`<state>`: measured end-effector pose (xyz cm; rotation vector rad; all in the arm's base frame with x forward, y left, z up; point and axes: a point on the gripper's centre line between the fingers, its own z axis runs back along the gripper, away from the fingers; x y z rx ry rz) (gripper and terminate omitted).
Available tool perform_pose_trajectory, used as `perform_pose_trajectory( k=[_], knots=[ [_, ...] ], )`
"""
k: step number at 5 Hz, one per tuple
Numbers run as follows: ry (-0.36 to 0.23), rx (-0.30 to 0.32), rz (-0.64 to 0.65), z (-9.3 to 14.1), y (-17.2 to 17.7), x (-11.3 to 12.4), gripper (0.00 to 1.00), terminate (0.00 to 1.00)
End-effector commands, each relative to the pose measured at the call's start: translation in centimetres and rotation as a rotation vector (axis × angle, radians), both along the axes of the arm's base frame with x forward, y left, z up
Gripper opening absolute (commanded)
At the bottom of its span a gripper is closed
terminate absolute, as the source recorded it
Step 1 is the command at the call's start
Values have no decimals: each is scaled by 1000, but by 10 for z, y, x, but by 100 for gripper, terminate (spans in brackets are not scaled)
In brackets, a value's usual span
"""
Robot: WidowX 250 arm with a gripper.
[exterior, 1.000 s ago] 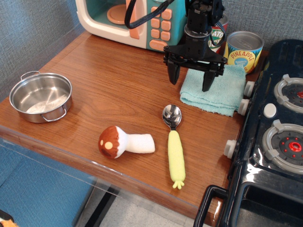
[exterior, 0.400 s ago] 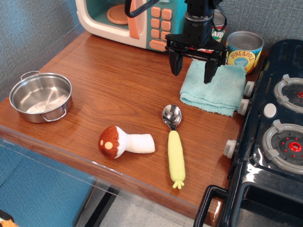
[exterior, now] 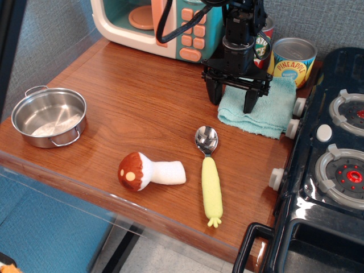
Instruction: Move the towel to the middle of thet able
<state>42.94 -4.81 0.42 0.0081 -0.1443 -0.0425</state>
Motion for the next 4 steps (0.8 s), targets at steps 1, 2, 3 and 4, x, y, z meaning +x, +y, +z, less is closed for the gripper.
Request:
perform_pose_trajectory(
  k=[1,2,3,4],
  knots=[
    [33,63,-29,-15,-2,-16,100,0],
    [29,106,-18,-3,29,-19,100,0],
    [19,150,-16,9,65,-26,100,0],
    [41,133,-5,15,95,-39,100,0]
  ],
)
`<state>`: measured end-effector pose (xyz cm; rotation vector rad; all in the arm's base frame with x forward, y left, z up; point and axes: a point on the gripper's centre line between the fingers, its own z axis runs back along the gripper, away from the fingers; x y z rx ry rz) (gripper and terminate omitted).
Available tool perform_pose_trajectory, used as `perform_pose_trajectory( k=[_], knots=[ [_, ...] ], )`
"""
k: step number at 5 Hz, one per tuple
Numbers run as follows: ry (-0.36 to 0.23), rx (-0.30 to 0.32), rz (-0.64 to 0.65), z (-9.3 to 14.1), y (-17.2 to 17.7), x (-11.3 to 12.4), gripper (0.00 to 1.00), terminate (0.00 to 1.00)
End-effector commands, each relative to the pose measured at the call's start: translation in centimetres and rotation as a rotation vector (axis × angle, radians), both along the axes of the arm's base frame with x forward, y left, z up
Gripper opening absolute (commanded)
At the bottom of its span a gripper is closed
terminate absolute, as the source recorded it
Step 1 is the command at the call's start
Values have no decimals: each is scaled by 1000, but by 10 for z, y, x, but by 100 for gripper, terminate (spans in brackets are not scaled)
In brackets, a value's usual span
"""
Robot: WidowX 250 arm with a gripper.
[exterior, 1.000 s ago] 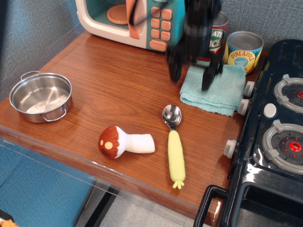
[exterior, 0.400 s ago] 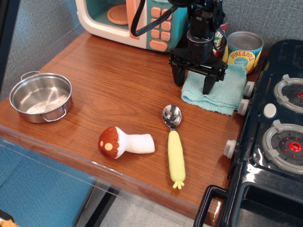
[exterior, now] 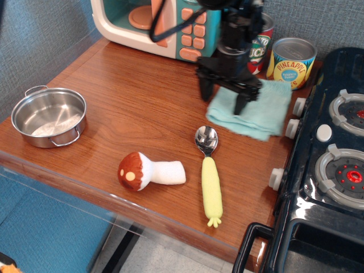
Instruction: Move the towel to the middle of thet able
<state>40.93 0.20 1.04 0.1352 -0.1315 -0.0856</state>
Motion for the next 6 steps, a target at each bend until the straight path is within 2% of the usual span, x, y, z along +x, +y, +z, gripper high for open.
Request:
perform_pose_trajectory(
  k=[1,2,3,4,5,6],
  knots=[
    [35,13,41,13,74,-30,100,0],
    [46,-1,71,14,99,-35,100,0],
    [50,-50,49,21,100,-37,100,0],
    [-4,-80,39,49,94,-28,100,0],
    [-66,-112,24,88,89,-23,100,0],
    [-104,-106,20,107,86,-33,100,0]
  ],
)
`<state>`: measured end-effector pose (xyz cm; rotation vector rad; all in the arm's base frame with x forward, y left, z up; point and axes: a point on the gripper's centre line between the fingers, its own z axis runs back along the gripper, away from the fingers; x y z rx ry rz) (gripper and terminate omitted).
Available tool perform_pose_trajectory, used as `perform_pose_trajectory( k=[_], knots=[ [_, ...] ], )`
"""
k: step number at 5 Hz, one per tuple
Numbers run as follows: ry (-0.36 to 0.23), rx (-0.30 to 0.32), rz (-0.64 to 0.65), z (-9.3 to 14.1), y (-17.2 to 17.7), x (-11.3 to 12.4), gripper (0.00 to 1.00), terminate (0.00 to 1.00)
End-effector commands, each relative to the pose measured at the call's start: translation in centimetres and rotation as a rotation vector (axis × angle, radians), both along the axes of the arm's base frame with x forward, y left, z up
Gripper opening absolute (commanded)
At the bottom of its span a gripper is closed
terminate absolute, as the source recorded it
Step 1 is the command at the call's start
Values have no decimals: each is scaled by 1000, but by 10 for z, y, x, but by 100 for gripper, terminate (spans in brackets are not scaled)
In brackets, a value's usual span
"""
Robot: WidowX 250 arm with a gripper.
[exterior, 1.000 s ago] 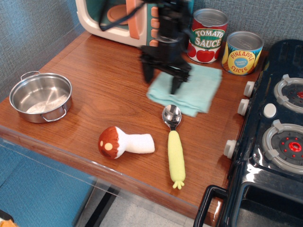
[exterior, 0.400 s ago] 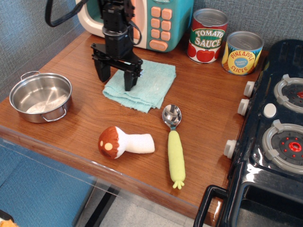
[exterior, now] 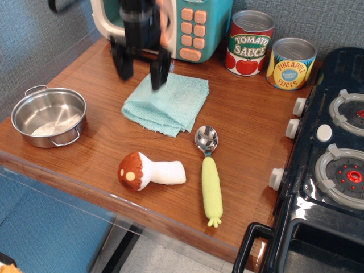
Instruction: Move the towel to the middle of thet able
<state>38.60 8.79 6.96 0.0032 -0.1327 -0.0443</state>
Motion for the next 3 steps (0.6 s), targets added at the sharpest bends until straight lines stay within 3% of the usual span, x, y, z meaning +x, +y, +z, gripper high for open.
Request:
perform_pose_trajectory(
  k=[1,2,3],
  knots=[
    [-82,35,40,41,0,-20,100,0],
    [-82,35,40,41,0,-20,100,0],
    [-82,35,40,41,0,-20,100,100]
  ],
)
